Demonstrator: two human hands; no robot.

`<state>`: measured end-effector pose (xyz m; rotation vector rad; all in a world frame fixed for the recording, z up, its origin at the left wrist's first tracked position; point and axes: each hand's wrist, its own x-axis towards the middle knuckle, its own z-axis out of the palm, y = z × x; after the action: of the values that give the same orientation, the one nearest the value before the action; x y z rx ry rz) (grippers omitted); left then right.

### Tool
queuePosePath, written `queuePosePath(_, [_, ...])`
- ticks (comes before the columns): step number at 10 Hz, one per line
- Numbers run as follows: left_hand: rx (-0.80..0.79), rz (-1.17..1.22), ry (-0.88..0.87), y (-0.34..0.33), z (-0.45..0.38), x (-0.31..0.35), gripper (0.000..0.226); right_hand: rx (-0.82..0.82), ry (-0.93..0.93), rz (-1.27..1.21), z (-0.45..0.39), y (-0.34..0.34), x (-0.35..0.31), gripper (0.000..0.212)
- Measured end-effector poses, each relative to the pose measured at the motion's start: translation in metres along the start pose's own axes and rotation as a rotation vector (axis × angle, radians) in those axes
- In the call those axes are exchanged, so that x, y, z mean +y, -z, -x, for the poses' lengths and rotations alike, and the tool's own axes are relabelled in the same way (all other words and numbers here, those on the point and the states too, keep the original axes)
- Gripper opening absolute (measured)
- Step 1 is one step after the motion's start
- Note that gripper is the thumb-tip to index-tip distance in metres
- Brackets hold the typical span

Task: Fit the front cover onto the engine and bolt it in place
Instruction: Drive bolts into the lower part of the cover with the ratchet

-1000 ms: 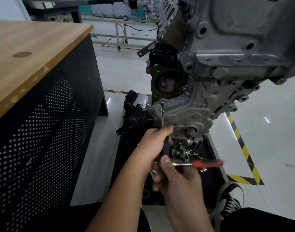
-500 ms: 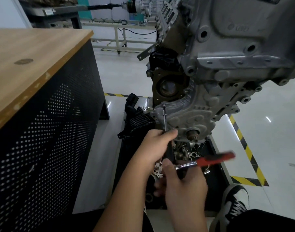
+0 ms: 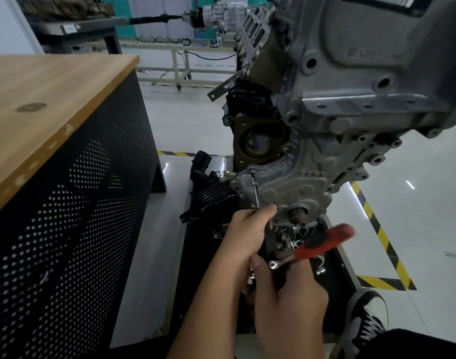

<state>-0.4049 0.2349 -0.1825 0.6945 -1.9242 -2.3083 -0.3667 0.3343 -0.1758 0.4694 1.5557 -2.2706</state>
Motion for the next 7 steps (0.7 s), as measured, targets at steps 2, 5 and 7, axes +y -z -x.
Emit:
queuePosePath(2, [-0.181,0.308,0.061,0.016,0.0,0.006,0.045,-0.521,-0.84,-1.087,0.029,0.006,-0.008,0.03])
queuePosePath(5, [-0.015,-0.016,-0.023,0.013,0.001,0.005,0.044,0.029,0.384,0.624,0.038,-0.002,0.01,0.02])
queuePosePath(7, [-0.135,0.314,0.106,0.015,0.001,0.008,0.043,-0.515,-0.794,-1.208,0.041,-0.002,-0.004,0.029])
